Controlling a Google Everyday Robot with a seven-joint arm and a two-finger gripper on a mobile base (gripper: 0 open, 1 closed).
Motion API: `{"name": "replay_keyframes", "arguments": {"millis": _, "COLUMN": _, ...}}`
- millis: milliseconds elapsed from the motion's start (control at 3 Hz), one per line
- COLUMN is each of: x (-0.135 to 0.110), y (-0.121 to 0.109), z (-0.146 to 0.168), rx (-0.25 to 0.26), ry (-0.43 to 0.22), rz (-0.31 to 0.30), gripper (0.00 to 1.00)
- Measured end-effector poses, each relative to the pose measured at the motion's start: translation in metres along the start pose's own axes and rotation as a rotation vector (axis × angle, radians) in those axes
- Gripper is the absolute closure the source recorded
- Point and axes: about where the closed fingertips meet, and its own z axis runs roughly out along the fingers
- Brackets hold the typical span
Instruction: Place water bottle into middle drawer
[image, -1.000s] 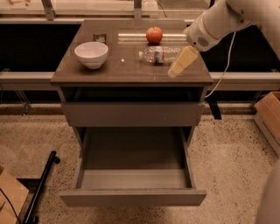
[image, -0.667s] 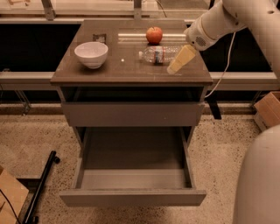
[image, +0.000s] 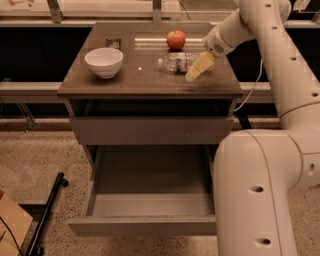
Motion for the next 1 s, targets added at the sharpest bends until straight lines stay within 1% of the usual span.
{"name": "replay_keyframes", "arguments": {"millis": 333, "x": -0.0026, "y": -0.0055, "z": -0.0015, "rx": 0.013, "ry": -0.011, "rz": -0.003, "gripper": 0.0}}
{"name": "replay_keyframes", "arguments": {"millis": 667, "x": -0.0023, "y": -0.0043, "z": 0.0033, "rx": 0.007, "ry": -0.01, "rz": -0.003, "gripper": 0.17}}
{"name": "replay_keyframes", "arguments": {"millis": 1000, "x": -0.0022, "y": -0.0031, "z": 0.0082, "rx": 0.002, "ry": -0.009, "rz": -0.003, "gripper": 0.4}}
